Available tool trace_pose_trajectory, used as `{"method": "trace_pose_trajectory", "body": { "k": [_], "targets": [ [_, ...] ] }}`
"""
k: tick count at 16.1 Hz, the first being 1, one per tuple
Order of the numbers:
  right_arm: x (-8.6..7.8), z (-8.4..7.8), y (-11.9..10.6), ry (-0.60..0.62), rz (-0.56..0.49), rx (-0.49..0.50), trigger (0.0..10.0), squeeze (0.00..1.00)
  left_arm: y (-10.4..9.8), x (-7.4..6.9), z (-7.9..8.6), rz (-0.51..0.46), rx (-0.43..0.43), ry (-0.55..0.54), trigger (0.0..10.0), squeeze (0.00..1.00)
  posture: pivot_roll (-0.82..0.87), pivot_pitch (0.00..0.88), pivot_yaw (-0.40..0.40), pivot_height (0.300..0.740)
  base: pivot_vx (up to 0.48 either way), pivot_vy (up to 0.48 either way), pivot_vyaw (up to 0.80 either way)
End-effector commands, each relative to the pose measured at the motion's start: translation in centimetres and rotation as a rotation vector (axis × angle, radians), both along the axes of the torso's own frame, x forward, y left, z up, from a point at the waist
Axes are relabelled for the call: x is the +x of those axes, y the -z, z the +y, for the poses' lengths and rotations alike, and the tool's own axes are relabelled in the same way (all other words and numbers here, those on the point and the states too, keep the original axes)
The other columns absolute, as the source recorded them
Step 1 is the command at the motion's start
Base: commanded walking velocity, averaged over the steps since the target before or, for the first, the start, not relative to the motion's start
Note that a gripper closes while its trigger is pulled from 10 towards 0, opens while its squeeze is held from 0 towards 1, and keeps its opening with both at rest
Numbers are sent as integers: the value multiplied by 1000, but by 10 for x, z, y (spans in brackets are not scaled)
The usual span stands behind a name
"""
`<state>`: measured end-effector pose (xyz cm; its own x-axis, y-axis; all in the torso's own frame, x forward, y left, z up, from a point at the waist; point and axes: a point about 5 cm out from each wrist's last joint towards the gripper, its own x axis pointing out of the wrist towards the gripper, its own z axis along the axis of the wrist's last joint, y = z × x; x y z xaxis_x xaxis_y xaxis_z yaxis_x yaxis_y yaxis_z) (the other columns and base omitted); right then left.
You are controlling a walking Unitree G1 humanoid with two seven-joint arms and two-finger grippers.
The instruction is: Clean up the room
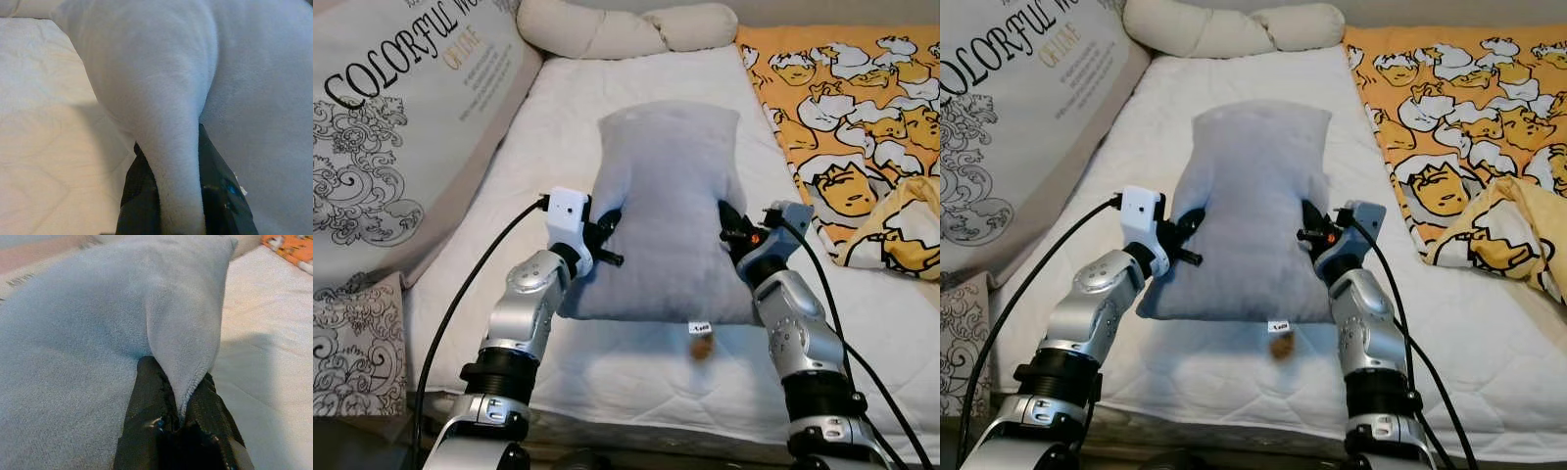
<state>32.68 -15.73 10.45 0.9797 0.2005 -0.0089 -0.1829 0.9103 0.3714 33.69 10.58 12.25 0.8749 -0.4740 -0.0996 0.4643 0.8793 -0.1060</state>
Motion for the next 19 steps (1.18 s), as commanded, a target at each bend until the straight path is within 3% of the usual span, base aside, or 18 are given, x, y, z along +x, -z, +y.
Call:
{"method": "trace_pose_trajectory", "body": {
  "k": [1,7,9,12,16,19],
  "targets": [
    [1,-1,-5,21,-8,-21,10000,0,-7,2,9,-43,27,-42,10000,0,-57,0,122,740,0,428,0],
    [-9,-3,-1,78,20,46,10000,0,-10,9,12,-46,65,-43,10000,0,-75,0,158,740,0,444,0],
    [-7,-2,-2,72,13,49,10000,0,-11,9,10,-46,67,-37,10000,0,-80,0,162,740,0,458,-663],
    [-2,0,-8,54,20,34,10000,0,-9,9,10,-42,66,-45,10000,0,-59,0,135,740,0,463,-646],
    [1,0,-11,45,15,19,10000,0,-8,10,9,-41,65,-59,10000,0,-48,0,113,740,0,466,0],
    [0,-1,-13,41,13,9,10000,0,-7,8,7,-44,62,-69,10000,0,-43,0,103,740,0,82,0]
  ]
}}
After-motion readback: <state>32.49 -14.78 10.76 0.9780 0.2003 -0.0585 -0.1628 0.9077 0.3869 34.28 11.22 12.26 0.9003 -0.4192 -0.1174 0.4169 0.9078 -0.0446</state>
